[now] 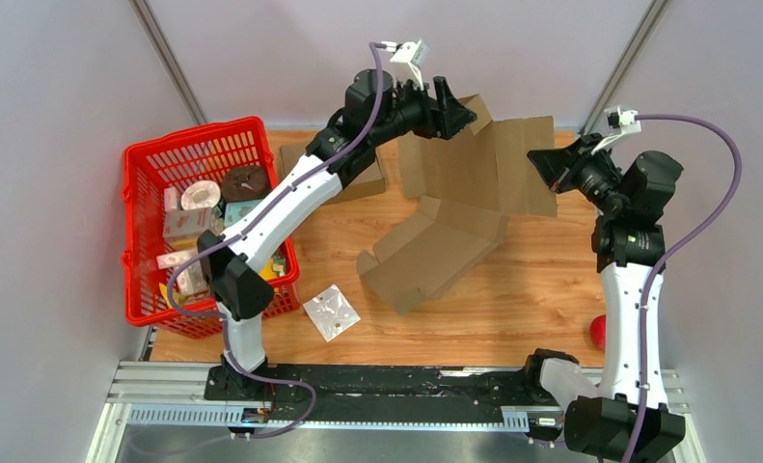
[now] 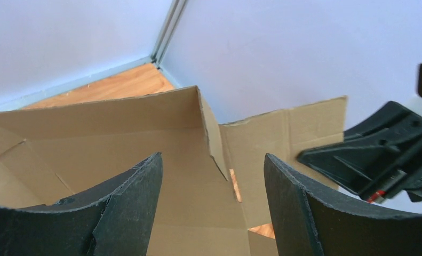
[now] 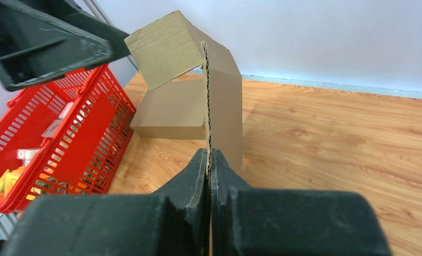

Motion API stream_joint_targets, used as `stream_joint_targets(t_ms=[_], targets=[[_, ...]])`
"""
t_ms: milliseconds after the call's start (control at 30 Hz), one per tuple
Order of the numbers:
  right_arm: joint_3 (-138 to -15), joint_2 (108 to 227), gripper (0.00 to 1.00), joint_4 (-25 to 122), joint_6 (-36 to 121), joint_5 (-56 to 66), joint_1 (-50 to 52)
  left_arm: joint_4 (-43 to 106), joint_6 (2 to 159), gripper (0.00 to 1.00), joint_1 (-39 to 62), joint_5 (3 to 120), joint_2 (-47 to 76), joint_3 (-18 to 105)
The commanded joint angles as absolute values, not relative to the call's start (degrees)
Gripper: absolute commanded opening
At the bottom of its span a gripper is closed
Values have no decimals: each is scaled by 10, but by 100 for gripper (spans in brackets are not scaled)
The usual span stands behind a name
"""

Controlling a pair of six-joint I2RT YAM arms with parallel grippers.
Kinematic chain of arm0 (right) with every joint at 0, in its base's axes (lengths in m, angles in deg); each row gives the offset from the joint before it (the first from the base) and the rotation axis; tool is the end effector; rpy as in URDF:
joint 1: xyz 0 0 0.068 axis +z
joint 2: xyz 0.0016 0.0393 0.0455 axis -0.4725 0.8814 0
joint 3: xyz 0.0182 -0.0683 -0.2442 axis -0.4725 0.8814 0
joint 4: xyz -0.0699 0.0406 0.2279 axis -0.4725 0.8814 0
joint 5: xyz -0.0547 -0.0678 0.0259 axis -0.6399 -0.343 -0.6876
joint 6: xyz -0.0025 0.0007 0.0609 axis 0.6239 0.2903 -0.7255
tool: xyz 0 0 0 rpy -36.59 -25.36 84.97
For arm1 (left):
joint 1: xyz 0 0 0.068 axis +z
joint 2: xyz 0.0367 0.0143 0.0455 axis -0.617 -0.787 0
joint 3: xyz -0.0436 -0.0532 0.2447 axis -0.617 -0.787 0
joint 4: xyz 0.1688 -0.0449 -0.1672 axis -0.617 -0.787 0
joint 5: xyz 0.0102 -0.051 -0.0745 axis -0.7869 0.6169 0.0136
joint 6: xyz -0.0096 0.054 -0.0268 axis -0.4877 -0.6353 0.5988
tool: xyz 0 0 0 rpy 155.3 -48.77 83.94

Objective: Fold the paper box

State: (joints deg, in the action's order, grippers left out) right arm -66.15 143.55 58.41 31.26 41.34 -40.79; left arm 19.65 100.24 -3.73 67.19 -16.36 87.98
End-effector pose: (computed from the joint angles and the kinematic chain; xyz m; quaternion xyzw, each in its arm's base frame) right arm 0.2098 -0.0147 0.4062 -0.0717 0.7140 0.2972 0.6298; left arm 0.3020 -0.2850 0.4494 0.1500 0.6880 -0.4888 0.5150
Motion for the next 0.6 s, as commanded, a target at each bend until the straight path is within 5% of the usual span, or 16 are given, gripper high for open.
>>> stream_joint_targets(t_ms=[0,100,200,367,400,467,500,567], targets=[[-668,1423,6,575,333,411,-398,176,1023,77,-37,670,-202,934],[-668,1423,7,578,340,410,-393,170,1038,69,-37,686,-227,965],[-673,1423,8,587,346,404,-388,171,1035,50,-37,670,-224,963],[-692,1419,12,634,368,344,-376,212,1026,5,-37,627,-192,913],[-708,1420,31,644,366,324,-374,209,1026,1,-37,623,-187,913],[-747,1430,43,707,373,264,-365,200,1029,0,-39,609,-184,917],[-787,1432,60,730,377,239,-358,190,1032,0,-42,602,-182,920],[-827,1444,74,790,402,149,-320,154,1039,0,-46,576,-183,940]])
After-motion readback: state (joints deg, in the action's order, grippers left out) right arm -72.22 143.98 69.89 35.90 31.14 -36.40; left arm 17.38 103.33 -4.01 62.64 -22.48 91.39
